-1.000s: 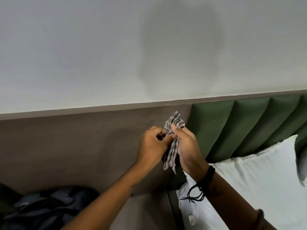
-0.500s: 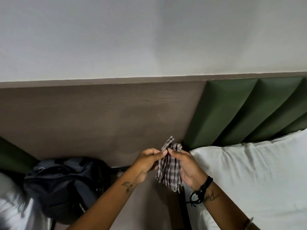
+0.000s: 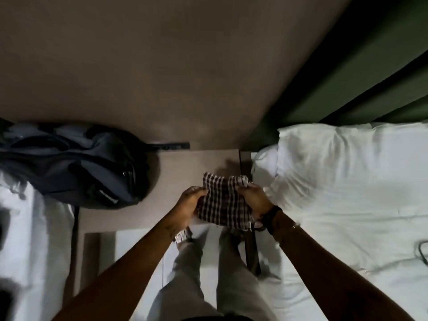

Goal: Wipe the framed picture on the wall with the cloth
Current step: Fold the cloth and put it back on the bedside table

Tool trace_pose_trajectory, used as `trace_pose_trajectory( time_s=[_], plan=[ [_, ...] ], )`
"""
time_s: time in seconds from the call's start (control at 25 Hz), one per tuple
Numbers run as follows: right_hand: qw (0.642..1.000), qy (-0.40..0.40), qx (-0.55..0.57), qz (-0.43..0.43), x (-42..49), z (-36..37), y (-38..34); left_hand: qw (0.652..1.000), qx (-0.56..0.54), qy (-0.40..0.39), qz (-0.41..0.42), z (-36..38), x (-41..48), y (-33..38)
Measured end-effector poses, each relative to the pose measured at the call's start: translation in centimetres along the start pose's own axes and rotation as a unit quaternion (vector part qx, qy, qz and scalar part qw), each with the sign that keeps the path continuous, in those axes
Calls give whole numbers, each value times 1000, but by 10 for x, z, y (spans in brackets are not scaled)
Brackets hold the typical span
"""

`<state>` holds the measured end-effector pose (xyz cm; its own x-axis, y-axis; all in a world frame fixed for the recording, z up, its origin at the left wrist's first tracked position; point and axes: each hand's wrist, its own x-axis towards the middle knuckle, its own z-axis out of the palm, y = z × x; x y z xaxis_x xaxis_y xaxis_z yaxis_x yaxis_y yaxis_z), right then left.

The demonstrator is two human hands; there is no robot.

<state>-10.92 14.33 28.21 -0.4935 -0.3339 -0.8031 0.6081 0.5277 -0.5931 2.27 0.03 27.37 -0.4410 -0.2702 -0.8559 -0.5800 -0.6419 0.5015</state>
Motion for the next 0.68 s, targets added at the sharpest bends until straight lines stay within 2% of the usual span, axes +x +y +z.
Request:
trace_pose_trajectory(
  time_s=[0.2,0.44,0.56,0.68],
  plan=[
    [978,64,-187,58,98,20,77,997,40,46,-45,-12,96,-80],
    [956,71,-285,5,212,43,133,984,161,79,-9,-23,215,-123],
    [950,70,-304,21,256,46,144,976,192,100,-10,-32,259,-131],
    [949,54,-298,81,271,42,157,963,236,122,-34,-38,275,-142]
  ],
)
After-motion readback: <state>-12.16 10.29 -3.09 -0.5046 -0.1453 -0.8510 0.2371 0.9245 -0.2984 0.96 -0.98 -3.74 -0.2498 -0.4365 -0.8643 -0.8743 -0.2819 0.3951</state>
